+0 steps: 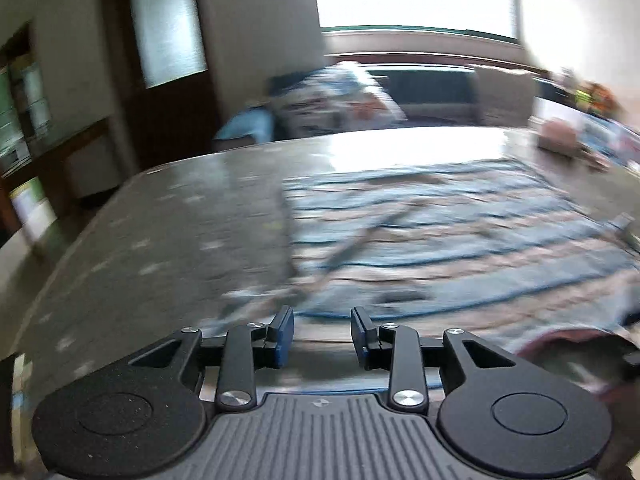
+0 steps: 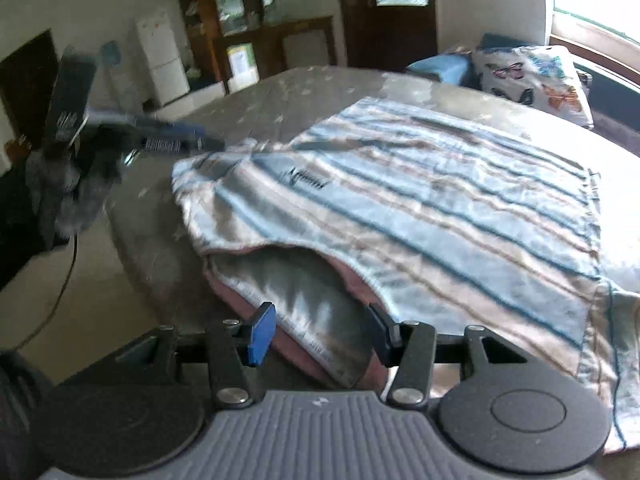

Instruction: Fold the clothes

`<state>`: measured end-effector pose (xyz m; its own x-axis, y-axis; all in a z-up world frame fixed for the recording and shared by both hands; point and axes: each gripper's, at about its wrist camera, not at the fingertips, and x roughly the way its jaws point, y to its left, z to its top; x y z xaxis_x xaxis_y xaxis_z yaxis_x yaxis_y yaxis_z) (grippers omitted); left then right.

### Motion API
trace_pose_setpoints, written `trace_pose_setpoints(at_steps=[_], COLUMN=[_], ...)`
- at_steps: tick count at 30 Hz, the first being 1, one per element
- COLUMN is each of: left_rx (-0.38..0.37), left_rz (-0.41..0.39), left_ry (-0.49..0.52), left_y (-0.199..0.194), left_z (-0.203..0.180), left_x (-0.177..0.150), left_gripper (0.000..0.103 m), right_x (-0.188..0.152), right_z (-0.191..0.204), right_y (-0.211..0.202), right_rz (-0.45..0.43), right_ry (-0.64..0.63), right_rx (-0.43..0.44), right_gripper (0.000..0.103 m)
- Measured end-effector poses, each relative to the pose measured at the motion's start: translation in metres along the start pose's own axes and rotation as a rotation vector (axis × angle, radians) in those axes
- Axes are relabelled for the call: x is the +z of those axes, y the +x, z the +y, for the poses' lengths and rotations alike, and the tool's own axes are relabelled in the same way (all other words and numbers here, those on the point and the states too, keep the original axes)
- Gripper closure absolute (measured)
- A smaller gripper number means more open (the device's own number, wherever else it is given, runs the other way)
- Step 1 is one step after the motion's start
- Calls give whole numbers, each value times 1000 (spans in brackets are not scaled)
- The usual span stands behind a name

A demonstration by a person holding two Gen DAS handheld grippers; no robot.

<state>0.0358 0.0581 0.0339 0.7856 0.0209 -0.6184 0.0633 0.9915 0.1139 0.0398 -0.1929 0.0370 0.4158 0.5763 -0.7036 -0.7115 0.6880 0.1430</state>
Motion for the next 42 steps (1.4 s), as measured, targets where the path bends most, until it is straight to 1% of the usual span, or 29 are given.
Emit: trace_pose_setpoints(at_steps=[4,7,12,15,17,20,22,25,28,31,36,39,42], left_rx=[-103,-137,-147,-153,-152,-157,-178,-216,-252,-290,-353,-363,-350], left_rz=[16,20,26,23,10,-22,-37,-46,-43,-32,-13,-7,-41], left_ry=[86,136,225,268,270,244,227,228,247,270,329,376,415], left_y=[11,14,13,10,7,4,5,10,19,24,29,29,25], left_z=[-41,-64,-84,-89,-90,-91,-96,-112,-134,-154,-186,-199,-204], left_x=[-3,-14,-27,-30,-25,-12,-2,8,12,12,5,-4,-9], left_gripper=[69,69,69,69,69,65,63,63,63,63,63,61,59], right_x=[-2,-10,-23,-28,-27,-29,-30,-33,-42,-53,-68,-69,-68], right_z=[-9,-13,-7,-6,-7,-19,-27,-40,-56,-65,-67,-66,-69], right_y=[6,13,9,0,-8,-17,-22,-29,-32,-34,-43,-52,-59], right_rz=[-3,20,49,44,21,-6,-24,-48,-51,-32,-8,-11,-35], right_ry=[26,43,43,43,56,95,122,166,213,240,248,241,245], right_rx=[-29,-36,-11,-8,-18,-55,-83,-124,-163,-196,-208,-212,-223], right_gripper=[52,52,52,52,52,52,51,51,52,52,52,52,52])
